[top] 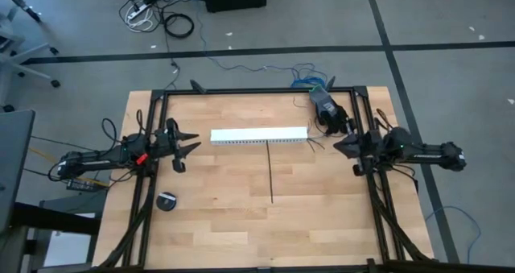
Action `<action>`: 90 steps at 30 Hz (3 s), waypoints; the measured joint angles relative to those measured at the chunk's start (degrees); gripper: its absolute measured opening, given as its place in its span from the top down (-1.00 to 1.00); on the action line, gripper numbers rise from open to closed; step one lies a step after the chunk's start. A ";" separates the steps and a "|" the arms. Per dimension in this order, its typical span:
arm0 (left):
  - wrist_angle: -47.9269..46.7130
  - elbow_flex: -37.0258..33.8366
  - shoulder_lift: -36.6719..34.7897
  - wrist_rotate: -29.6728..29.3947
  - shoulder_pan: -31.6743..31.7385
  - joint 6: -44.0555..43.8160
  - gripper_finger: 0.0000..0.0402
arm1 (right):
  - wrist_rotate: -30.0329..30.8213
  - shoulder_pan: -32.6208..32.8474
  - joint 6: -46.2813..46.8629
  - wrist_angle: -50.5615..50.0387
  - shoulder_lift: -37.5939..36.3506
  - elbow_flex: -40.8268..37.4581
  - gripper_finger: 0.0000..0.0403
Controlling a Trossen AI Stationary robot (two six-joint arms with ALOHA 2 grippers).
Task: Ziptie cables
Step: Return to Home Position
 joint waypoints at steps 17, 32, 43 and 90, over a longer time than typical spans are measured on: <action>3.04 -1.05 0.02 0.04 -0.01 -0.17 0.39 | -0.04 1.08 -0.02 0.18 -0.13 -0.02 0.98; 1.22 -1.08 0.42 0.00 -0.01 -0.17 0.39 | -0.02 0.75 -0.09 -13.53 6.91 -0.04 0.98; 1.20 -1.08 0.44 0.00 -0.01 -0.17 0.39 | -0.02 0.75 -0.07 -13.35 9.15 -0.04 0.98; 1.21 -1.12 0.44 -0.02 -0.01 -0.17 0.39 | -0.04 0.75 -0.07 -13.34 9.15 -0.07 0.99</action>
